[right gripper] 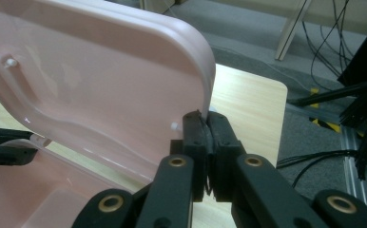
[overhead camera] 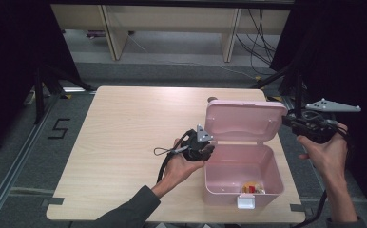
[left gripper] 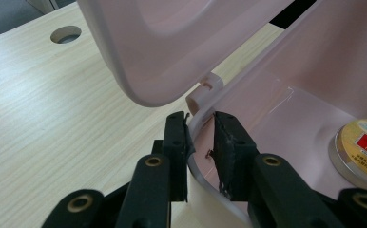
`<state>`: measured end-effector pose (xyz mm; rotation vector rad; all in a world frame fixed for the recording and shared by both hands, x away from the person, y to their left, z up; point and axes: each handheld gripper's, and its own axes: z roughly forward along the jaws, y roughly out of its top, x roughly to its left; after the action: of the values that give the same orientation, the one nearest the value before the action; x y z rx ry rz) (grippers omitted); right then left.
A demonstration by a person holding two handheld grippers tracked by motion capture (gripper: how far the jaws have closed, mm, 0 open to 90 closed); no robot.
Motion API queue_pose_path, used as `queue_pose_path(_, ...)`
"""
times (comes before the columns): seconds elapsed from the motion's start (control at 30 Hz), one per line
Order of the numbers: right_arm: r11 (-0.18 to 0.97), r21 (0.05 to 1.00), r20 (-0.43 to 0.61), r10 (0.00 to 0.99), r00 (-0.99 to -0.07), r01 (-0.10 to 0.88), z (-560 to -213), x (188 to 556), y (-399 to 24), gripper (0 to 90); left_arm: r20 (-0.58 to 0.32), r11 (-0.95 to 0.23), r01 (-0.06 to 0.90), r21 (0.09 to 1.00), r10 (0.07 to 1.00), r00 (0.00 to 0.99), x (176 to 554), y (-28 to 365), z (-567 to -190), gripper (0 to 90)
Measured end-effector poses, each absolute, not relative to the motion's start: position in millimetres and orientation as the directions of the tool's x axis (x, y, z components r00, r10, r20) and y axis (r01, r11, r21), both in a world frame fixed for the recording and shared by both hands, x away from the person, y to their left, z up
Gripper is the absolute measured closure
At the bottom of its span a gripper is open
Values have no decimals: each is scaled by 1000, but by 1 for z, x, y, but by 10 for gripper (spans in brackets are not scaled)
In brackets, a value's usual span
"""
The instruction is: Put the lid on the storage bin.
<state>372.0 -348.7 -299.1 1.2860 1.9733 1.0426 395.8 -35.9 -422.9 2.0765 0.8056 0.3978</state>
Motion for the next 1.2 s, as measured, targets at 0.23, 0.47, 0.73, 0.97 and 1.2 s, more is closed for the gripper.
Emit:
queue_pose_path(0.23, 228, 859, -43, 924, -380, 458, -303, 349, -349, 883, 1, -433, 388, 813, 669, 744, 395, -34, -424, 740)
queue_pose_path(0.47, 212, 872, -36, 927, -373, 442, -309, 333, -350, 882, -9, -423, 390, 818, 668, 744, 395, -34, -426, 738)
queue_pose_path(0.73, 218, 883, -50, 925, -377, 416, -313, 323, -350, 882, -28, -390, 376, 840, 662, 749, 389, -28, -419, 695)
queue_pose_path(0.97, 242, 893, -94, 925, -369, 380, -318, 315, -350, 881, -82, -334, 383, 861, 653, 753, 376, -1, -409, 605)
queue_pose_path(1.2, 240, 892, -89, 924, -371, 383, -321, 306, -350, 877, -84, -364, 378, 851, 617, 783, 355, 25, -401, 541)
